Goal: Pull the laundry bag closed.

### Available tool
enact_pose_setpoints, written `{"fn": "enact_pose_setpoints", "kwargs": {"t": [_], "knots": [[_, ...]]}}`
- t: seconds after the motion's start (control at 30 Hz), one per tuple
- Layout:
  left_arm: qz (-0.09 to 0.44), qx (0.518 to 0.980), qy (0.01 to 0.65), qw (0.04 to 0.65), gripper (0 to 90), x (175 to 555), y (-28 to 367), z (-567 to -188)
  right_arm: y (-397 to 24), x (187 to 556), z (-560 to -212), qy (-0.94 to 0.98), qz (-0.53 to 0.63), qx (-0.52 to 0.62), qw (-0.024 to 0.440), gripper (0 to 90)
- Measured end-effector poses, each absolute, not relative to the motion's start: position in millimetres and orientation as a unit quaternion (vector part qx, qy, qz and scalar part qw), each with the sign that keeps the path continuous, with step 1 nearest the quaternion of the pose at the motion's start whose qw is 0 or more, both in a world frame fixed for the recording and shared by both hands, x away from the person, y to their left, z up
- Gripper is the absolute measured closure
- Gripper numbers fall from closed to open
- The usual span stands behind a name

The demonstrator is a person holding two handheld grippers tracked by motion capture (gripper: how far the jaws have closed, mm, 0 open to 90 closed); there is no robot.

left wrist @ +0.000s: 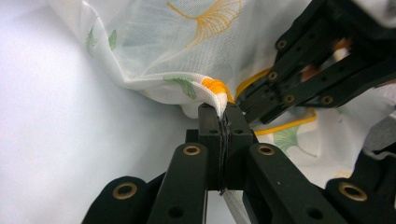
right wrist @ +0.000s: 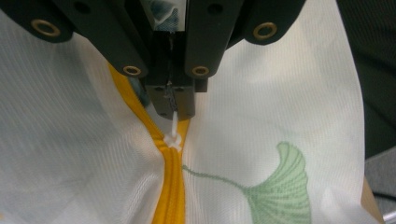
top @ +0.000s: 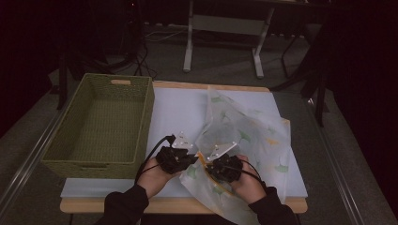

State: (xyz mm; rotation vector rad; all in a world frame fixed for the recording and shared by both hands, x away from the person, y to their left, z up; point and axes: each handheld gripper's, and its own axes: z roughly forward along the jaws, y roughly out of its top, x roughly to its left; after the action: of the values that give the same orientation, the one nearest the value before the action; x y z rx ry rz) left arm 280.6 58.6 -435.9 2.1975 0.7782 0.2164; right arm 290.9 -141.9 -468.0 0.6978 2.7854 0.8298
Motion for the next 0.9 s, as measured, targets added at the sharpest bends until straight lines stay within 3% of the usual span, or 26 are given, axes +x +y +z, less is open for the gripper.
{"fn": "enact_pose_setpoints", "kwargs": {"t": [0.9], "knots": [[0.108, 0.863, 0.319, 0.376, 88.9, 282, 64, -440, -192, 262, -431, 0.921, 0.304, 0.228, 0.082, 90.0]]}}
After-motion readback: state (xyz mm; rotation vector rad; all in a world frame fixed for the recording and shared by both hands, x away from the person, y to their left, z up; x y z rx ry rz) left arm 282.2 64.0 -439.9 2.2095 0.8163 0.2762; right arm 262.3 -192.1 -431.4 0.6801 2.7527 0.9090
